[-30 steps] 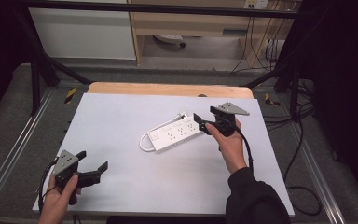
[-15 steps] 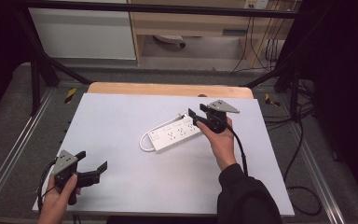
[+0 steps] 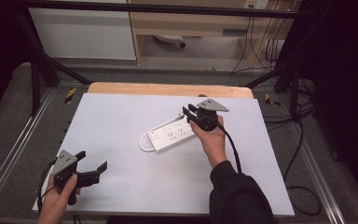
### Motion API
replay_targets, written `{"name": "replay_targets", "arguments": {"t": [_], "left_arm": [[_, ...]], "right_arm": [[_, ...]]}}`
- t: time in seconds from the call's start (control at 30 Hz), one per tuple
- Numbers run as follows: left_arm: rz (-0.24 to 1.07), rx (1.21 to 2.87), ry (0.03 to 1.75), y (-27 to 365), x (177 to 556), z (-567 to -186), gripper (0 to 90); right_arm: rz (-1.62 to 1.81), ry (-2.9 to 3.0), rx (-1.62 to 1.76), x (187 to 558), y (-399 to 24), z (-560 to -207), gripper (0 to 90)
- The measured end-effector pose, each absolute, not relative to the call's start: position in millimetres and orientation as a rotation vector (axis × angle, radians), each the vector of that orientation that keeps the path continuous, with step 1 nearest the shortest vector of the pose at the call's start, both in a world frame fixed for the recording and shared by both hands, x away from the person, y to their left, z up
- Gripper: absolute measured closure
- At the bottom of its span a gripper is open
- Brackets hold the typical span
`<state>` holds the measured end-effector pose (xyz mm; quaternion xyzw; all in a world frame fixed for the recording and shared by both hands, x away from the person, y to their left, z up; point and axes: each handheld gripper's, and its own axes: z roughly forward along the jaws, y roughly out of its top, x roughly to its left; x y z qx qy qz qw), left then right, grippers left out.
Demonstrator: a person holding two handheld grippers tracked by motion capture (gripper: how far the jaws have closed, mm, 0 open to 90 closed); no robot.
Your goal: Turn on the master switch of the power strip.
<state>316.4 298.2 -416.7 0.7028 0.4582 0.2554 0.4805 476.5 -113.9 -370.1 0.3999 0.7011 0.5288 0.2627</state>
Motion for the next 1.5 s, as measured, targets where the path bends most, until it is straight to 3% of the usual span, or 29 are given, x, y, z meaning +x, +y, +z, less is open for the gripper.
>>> {"name": "replay_targets", "arguments": {"t": [0.6,1.5], "left_arm": [[0.627,1.714,1.122,299.7,316.7,-416.5,5.5],[0.625,1.719,1.126,299.5,316.9,-417.1,5.5]], "right_arm": [[1.428,1.997,1.04,479.9,-79.9,-386.6,88.3],[1.371,2.143,1.046,481.5,-52.4,-408.1,90.0]]}}
